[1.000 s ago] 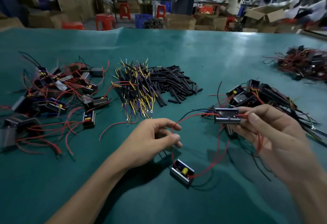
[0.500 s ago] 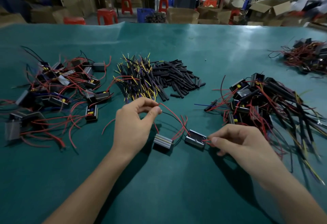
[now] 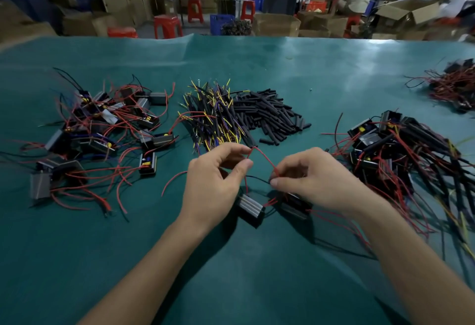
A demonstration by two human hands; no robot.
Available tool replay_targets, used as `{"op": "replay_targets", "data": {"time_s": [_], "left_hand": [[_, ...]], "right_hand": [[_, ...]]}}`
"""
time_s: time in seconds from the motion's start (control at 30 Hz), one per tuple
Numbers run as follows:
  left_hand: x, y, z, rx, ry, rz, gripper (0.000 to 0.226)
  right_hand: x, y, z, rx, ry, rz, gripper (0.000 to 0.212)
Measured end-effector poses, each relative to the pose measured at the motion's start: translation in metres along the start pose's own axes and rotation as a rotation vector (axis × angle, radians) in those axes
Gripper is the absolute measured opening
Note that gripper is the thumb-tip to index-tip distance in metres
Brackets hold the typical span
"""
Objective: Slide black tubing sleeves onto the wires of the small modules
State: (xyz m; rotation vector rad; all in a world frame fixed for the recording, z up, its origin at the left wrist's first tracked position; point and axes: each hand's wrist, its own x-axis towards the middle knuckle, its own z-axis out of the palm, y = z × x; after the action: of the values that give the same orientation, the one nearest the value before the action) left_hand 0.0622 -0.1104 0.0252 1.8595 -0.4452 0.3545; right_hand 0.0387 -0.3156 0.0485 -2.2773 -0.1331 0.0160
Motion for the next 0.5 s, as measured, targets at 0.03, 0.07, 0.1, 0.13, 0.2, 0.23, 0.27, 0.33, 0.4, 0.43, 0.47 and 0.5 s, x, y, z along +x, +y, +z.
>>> {"op": "replay_targets", "data": {"time_s": [0.03, 0.07, 0.1, 0.13, 0.2, 0.23, 0.27, 0.33, 0.4, 0.43, 0.47, 0.5], "left_hand": [[-0.001, -0.002, -0.001, 0.163, 0.020, 0.053, 0.010], [-0.001, -0.004, -0.003, 0.343, 0.013, 0.079, 0.022], [-0.001, -0.006, -0.003, 0.500, -0.030, 0.063, 0.035], [-0.001, -0.006, -0.003, 0.595, -0.088, 0.016, 0.045], [-0.002, -0.006, 0.000, 0.575, -0.179, -0.078, 0.051], [-0.003, -0.007, 0.003, 0.500, -0.201, -0.111, 0.046], [-0.005, -0.007, 0.006, 0.419, -0.211, -0.139, 0.039], [-0.007, -0.007, 0.010, 0.314, -0.206, -0.188, 0.024], [-0.006, -0.006, 0.010, 0.251, -0.191, -0.216, 0.016], [-0.005, -0.005, 0.010, 0.236, -0.193, -0.222, 0.015], [-0.005, -0.004, 0.010, 0.224, -0.203, -0.225, 0.014], [-0.004, -0.003, 0.010, 0.211, -0.215, -0.223, 0.014]], "right_hand": [[0.003, 0.004, 0.001, 0.123, 0.023, 0.016, 0.006], [0.002, 0.008, 0.002, 0.250, 0.068, 0.034, 0.007], [0.001, 0.012, 0.004, 0.356, 0.126, 0.049, 0.007], [-0.002, 0.016, 0.006, 0.430, 0.180, 0.058, 0.008], [-0.004, 0.019, 0.010, 0.491, 0.228, 0.068, 0.009], [-0.004, 0.018, 0.010, 0.511, 0.222, 0.075, 0.009], [-0.004, 0.018, 0.010, 0.531, 0.210, 0.082, 0.010], [-0.005, 0.016, 0.010, 0.561, 0.197, 0.092, 0.011], [-0.005, 0.015, 0.010, 0.571, 0.197, 0.098, 0.010], [-0.005, 0.014, 0.010, 0.575, 0.198, 0.097, 0.010], [-0.005, 0.015, 0.011, 0.581, 0.198, 0.098, 0.009], [-0.004, 0.015, 0.011, 0.592, 0.198, 0.101, 0.009]]}}
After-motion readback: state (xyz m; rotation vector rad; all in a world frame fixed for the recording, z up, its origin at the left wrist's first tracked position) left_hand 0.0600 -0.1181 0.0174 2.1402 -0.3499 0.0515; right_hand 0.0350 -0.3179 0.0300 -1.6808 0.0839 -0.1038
